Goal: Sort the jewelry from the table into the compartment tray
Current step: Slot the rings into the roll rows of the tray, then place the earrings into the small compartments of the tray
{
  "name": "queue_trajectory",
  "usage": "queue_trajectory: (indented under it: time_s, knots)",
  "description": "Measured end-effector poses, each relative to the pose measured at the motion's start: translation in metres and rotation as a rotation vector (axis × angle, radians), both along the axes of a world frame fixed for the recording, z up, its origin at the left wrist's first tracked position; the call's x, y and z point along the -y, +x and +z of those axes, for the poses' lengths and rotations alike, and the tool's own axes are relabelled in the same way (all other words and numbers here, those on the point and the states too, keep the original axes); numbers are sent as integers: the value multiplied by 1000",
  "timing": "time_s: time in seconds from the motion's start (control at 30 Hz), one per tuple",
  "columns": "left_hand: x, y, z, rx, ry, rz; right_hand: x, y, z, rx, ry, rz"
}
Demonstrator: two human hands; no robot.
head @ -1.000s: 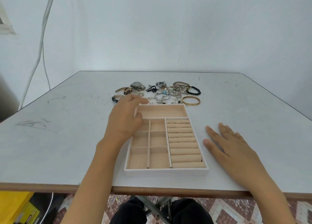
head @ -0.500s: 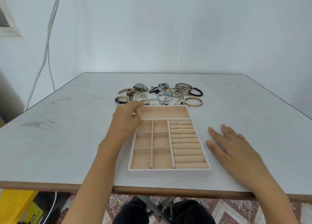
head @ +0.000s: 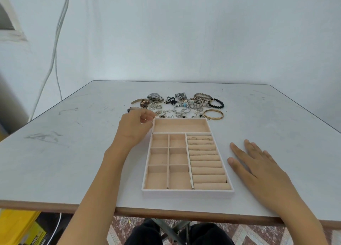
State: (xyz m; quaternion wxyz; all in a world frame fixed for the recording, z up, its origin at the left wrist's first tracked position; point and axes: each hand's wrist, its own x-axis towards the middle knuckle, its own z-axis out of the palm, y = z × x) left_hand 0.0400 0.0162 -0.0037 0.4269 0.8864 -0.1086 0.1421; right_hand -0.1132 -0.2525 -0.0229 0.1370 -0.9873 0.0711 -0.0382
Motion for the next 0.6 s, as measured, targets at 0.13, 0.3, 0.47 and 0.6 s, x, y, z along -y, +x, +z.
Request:
queue_trajectory:
  time_s: [0.13, 0.3, 0.47, 0.6]
  knots:
    - [-9, 24, 0, -25, 43, 89, 0, 0, 1, 0, 10, -6]
    - [-9, 51, -7, -13, 268, 46, -2, 1, 1, 3, -11, -21]
    - [7, 67, -13, 85, 379, -43, -5, 0, 3, -4, -16, -31]
    - [11, 78, -13, 173, 429, -100, -6, 0, 6, -6, -28, -42]
